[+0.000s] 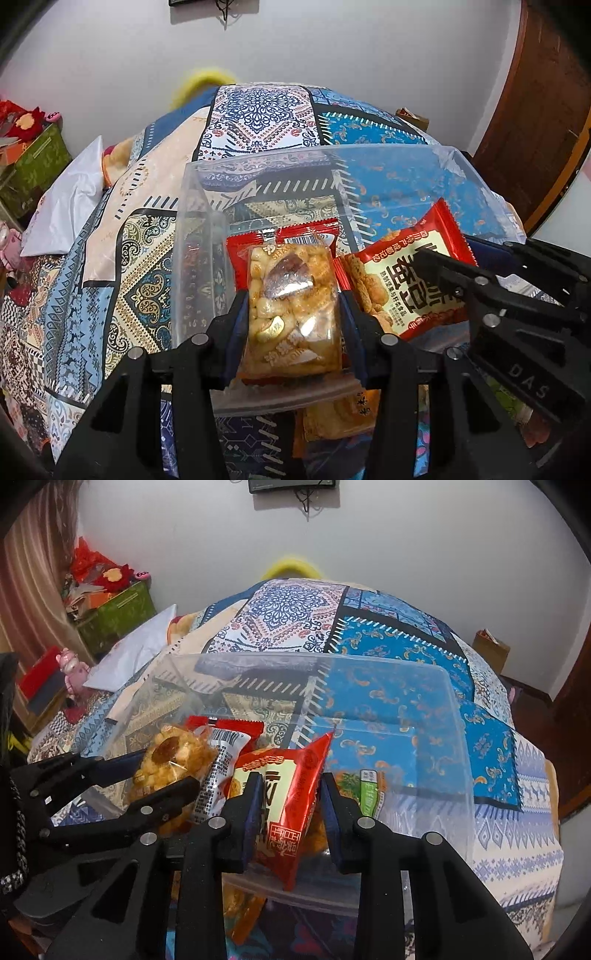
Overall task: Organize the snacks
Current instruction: 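Lift both packs over the clear box and release them inside, then grasp the bread loaf pack with the left gripper while the right grasps the green jelly cup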
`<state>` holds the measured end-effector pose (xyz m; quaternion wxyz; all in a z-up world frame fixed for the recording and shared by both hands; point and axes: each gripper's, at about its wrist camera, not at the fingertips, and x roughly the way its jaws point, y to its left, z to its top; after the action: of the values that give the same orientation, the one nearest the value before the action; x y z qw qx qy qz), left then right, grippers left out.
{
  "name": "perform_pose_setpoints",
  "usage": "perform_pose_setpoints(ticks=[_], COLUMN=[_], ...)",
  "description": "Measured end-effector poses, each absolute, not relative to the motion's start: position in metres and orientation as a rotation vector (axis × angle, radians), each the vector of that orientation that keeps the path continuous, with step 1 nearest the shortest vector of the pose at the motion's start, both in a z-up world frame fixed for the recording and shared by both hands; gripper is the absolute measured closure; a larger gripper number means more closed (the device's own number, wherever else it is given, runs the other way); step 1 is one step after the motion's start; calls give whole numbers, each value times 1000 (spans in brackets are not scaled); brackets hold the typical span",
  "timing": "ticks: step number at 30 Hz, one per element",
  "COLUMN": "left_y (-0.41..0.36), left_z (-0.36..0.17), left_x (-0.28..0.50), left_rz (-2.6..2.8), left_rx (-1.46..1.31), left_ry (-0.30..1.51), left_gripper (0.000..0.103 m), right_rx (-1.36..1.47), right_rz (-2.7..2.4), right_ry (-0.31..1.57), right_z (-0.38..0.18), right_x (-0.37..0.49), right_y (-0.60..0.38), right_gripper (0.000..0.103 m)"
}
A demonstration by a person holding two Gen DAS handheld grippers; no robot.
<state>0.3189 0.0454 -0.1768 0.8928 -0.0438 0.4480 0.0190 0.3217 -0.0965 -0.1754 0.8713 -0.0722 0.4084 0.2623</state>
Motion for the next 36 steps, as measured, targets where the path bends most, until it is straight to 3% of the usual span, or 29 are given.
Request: perform_pose_setpoints(ticks=[4, 7, 13, 24, 36], left_y=[46, 47, 52, 63, 44], left_z=[-162, -147, -116, -120, -161], left_x=[307, 294, 264, 204, 160], left_rz=[35, 29, 12, 10, -35], left_rx=[-74, -75, -106, -78, -100], left_ry=[901, 865, 813, 851, 960], left_gripper=[53, 44, 39, 37, 37], right_rx=[-122, -111, -77, -115, -87], right_rz=[548, 537, 527, 493, 447], right_ry=[833, 794, 736, 675, 821], right_z=[-163, -149, -124, -111, -172], right_x=[316, 307, 283, 234, 209], right_y=[-105, -115, -134, -165, -193], right_gripper=[52, 45, 32, 27, 26])
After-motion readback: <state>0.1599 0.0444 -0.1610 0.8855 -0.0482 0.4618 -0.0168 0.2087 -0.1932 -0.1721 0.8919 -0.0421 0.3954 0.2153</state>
